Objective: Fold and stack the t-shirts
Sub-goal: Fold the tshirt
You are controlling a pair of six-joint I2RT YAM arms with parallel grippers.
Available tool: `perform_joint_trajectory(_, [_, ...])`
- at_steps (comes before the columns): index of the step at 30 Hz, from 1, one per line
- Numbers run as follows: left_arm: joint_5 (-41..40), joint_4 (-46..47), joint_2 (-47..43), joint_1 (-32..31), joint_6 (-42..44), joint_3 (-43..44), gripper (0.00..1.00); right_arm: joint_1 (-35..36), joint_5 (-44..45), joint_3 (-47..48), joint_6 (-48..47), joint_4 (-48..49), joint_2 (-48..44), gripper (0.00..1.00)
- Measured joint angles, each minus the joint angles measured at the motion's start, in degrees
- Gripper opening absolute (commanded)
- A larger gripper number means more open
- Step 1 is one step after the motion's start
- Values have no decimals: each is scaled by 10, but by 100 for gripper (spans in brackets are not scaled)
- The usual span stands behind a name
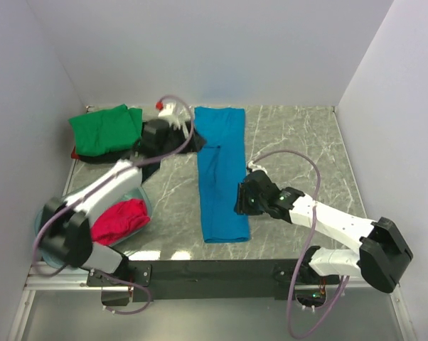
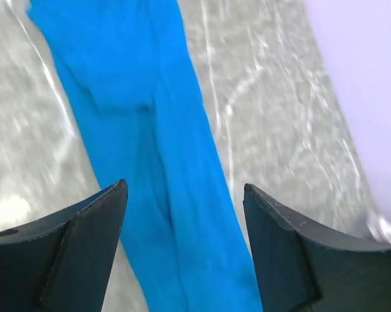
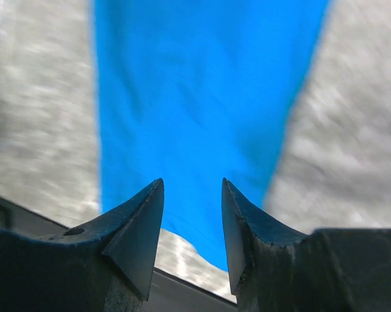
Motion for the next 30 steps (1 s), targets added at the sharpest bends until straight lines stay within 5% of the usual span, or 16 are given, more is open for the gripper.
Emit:
perform_joint_trajectory(11, [-52, -71, -249, -193, -141, -389, 78, 1, 11, -94, 42, -71, -94, 50])
perform_joint_trajectory(18, [-59, -84, -377, -232, -231, -443, 78, 20, -5, -134, 69, -79, -128, 54])
perform_joint_trajectory(30, [-99, -83, -282, -294, -277, -445, 78, 56, -4, -130, 91, -77, -111, 56])
